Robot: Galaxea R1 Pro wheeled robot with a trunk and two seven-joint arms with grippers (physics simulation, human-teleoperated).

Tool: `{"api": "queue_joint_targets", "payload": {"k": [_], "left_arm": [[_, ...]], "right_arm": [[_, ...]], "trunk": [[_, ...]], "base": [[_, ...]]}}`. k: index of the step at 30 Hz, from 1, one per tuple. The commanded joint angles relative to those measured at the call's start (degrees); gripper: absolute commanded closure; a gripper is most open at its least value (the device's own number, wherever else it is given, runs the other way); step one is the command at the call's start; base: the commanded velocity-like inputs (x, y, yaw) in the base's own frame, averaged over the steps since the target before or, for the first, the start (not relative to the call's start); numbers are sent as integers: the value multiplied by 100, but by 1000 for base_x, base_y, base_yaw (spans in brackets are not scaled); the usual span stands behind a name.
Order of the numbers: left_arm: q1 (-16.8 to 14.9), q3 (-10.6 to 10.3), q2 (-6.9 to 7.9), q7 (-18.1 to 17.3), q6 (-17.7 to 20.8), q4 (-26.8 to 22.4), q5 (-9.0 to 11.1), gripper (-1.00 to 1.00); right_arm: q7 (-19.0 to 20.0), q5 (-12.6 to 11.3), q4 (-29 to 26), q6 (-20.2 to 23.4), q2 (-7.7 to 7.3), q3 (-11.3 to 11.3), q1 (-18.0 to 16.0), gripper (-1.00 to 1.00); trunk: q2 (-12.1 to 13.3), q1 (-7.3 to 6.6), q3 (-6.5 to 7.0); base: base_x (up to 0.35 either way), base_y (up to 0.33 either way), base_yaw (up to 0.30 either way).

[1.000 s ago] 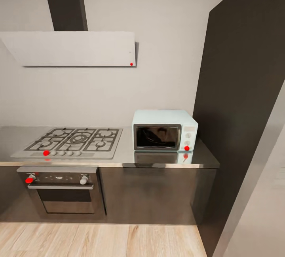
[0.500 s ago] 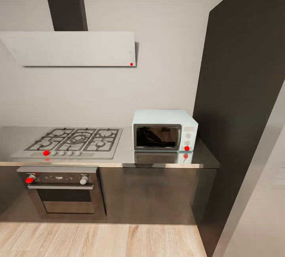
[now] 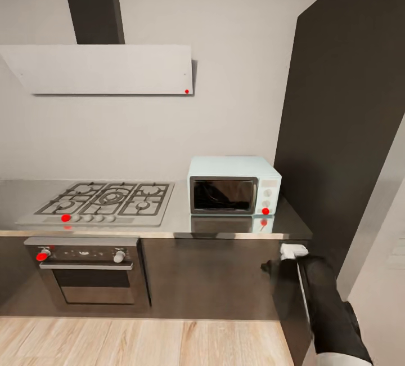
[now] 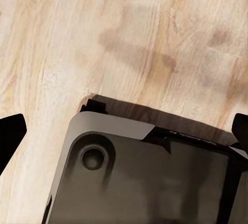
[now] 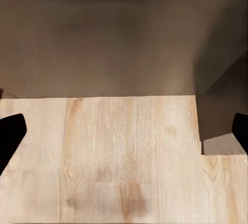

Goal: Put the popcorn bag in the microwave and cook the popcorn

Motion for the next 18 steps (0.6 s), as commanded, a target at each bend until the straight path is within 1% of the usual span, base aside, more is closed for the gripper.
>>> {"api": "queue_joint_targets", "payload": {"k": [1, 5, 8, 10, 11, 14, 15, 16, 18], "left_arm": [[-5, -47, 1, -25, -17, 6, 55, -100], [-5, -47, 2, -26, -17, 6, 55, -100], [-5, -47, 2, -26, -17, 6, 55, -100], [-5, -47, 2, -26, -17, 6, 55, -100], [-5, -47, 2, -26, -17, 6, 55, -100], [-5, -47, 2, -26, -17, 6, 55, -100], [-5, -47, 2, -26, -17, 6, 55, -100], [-5, -47, 2, -26, -17, 6, 55, -100], [-5, -48, 2, -26, -17, 6, 55, -100]], "right_arm": [[111, 70, -62, 14, -5, -18, -498, -100], [130, 75, -93, 14, -13, -22, -1308, -100], [118, 78, -100, 14, -11, -26, -1622, -100], [101, 79, -106, 14, 17, -35, -1759, -100], [99, 79, -107, 14, 23, -39, -1769, -100], [90, 80, -103, 14, 56, -157, -1802, -100], [90, 80, -95, -84, 62, -221, -1804, -100], [89, 72, -52, -470, 90, -328, -1803, -100], [89, 61, 81, -950, 155, -505, -1758, -100]], "trunk": [[-9, 2, -11], [-9, 2, -11], [-9, 2, -11], [-9, 2, -11], [-9, 2, -11], [-9, 2, -11], [-9, 2, -11], [-9, 2, -11], [-9, 2, -11]], "base": [[0, 0, 0], [0, 0, 0], [0, 0, 0], [0, 0, 0], [0, 0, 0], [0, 0, 0], [0, 0, 0], [0, 0, 0], [0, 0, 0]]}}
